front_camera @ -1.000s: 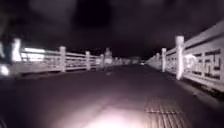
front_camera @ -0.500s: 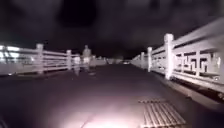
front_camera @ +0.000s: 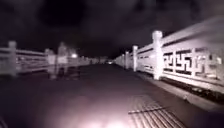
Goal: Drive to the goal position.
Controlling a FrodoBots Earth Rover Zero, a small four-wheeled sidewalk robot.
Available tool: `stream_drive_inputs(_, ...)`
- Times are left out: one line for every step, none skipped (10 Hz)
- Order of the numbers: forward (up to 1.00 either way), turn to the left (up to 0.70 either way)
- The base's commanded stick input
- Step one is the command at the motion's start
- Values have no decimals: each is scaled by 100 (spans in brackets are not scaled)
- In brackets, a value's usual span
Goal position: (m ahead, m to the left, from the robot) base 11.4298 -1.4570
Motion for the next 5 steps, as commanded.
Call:
stream_drive_inputs(45,-6)
stream_drive_inputs(45,0)
stream_drive_inputs(45,0)
stream_drive_inputs(45,0)
stream_drive_inputs(45,0)
